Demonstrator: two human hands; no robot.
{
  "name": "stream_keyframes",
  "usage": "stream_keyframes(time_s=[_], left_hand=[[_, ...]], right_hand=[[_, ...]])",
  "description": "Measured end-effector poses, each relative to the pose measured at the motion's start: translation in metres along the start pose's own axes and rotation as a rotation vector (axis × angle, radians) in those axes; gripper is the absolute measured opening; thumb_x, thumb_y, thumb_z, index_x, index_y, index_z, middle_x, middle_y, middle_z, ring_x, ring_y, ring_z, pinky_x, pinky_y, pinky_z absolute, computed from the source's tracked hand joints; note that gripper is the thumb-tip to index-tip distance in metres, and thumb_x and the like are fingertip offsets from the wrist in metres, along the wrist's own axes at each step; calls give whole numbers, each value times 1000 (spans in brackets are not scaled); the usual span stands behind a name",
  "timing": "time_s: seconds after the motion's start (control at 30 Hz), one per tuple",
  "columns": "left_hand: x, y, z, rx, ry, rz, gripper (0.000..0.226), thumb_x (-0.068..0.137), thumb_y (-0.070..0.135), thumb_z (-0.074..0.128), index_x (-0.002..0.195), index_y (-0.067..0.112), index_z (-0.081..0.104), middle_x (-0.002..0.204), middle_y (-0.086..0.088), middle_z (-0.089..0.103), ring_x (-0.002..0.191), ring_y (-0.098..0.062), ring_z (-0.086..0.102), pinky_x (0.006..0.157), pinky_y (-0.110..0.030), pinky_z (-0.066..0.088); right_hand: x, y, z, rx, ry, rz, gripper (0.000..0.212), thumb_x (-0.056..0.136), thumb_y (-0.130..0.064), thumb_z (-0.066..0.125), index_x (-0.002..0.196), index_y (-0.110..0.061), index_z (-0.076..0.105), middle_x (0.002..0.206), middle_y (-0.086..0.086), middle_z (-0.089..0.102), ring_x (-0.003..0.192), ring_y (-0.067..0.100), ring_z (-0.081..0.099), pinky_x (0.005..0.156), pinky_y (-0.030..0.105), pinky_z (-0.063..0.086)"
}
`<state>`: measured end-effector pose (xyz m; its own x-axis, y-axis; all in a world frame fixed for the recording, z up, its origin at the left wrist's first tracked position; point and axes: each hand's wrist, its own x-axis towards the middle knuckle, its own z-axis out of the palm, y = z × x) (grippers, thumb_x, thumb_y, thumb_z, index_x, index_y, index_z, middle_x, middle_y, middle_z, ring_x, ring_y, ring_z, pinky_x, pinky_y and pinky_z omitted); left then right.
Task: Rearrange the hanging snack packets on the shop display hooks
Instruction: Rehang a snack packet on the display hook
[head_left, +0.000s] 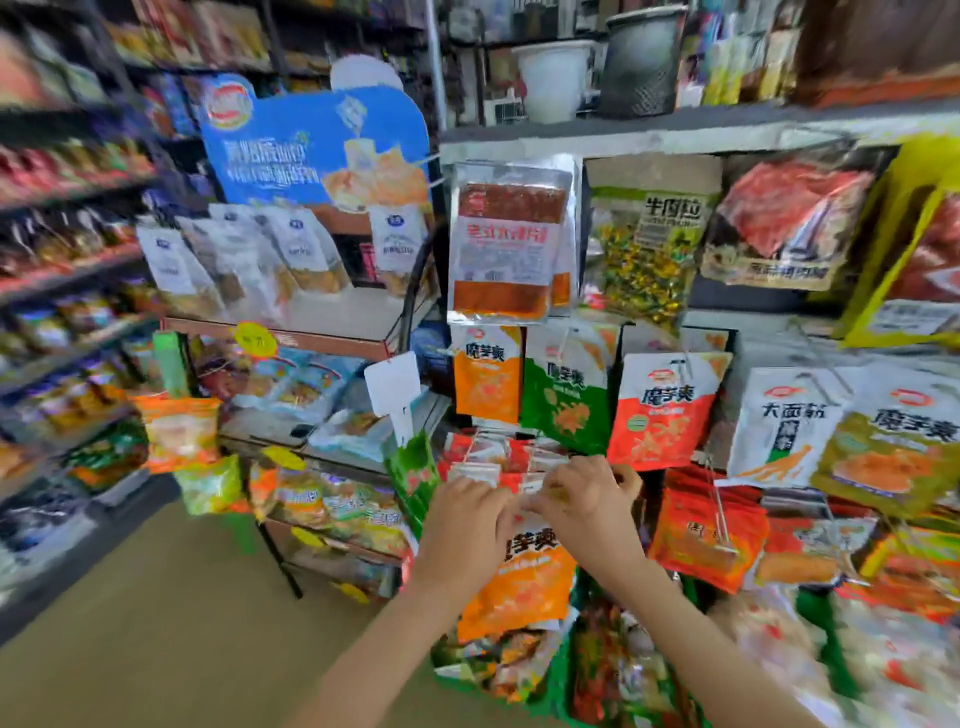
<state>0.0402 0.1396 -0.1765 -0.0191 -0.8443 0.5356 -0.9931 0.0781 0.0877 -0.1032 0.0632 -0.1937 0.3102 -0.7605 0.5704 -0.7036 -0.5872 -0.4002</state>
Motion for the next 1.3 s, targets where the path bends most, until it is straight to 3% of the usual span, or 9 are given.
stream_keyframes(time_s=[0.2,0.3,0.43,0.53,0.67,0.8,0.93,1.0,1.3], left_hand=[[55,-52,1,81,9,14,17,72,17,54,59,26,59,51,9,53,58,-16,52,68,-28,33],[86,-79,21,60,3,-154,15,76,15,58,65,25,62,56,7,57,66,-19,56,75,-32,26],[119,-111,47,-120,-13,-446,15,90,34,56,89,26,69,80,3,66,87,-19,54,87,-37,27],[136,-133,66,-214,21,-541,17,88,39,59,86,26,70,75,3,64,85,-18,54,86,-39,30],[157,-155,80,-295,16,-598,17,87,41,61,82,26,68,64,12,51,76,-15,50,80,-36,32],[178,-176,84,-383,22,-595,13,86,36,63,76,28,63,55,15,48,68,-21,57,81,-44,43],[196,-193,85,-228,-7,-491,13,89,32,57,79,29,64,67,10,57,80,-16,56,78,-32,24],[199,-200,87,-200,-21,-445,15,90,36,55,81,29,63,65,10,56,79,-15,54,73,-30,17],[212,-216,105,-55,-35,-257,19,91,36,55,88,21,67,68,4,62,76,-20,54,77,-33,20]], right_hand=[[60,-11,46,117,9,149,33,62,-46,78,61,-20,58,71,-16,43,83,15,47,73,26,11],[100,-10,64,160,-115,151,36,75,-47,70,63,-18,52,69,-9,51,82,17,47,76,30,16],[156,-10,89,301,-266,59,46,81,-35,68,54,-15,38,52,-1,38,56,18,37,63,29,27],[185,-6,110,393,-389,133,46,83,-28,67,53,-14,36,50,4,34,50,19,33,51,30,25],[208,-5,136,420,-418,161,40,85,-27,64,59,-2,46,54,9,36,52,19,33,51,31,24],[225,-11,147,448,-372,180,34,87,-27,62,62,-3,57,55,10,49,51,21,39,49,32,29],[241,-21,147,469,-329,220,21,86,-19,63,65,-21,60,58,-9,53,48,5,46,48,17,34],[242,-23,146,478,-329,225,19,86,-16,63,67,-18,62,60,-7,54,50,3,47,47,15,34],[253,-21,165,406,-277,339,19,89,-17,60,72,-24,59,69,-3,56,60,20,50,59,35,42]])
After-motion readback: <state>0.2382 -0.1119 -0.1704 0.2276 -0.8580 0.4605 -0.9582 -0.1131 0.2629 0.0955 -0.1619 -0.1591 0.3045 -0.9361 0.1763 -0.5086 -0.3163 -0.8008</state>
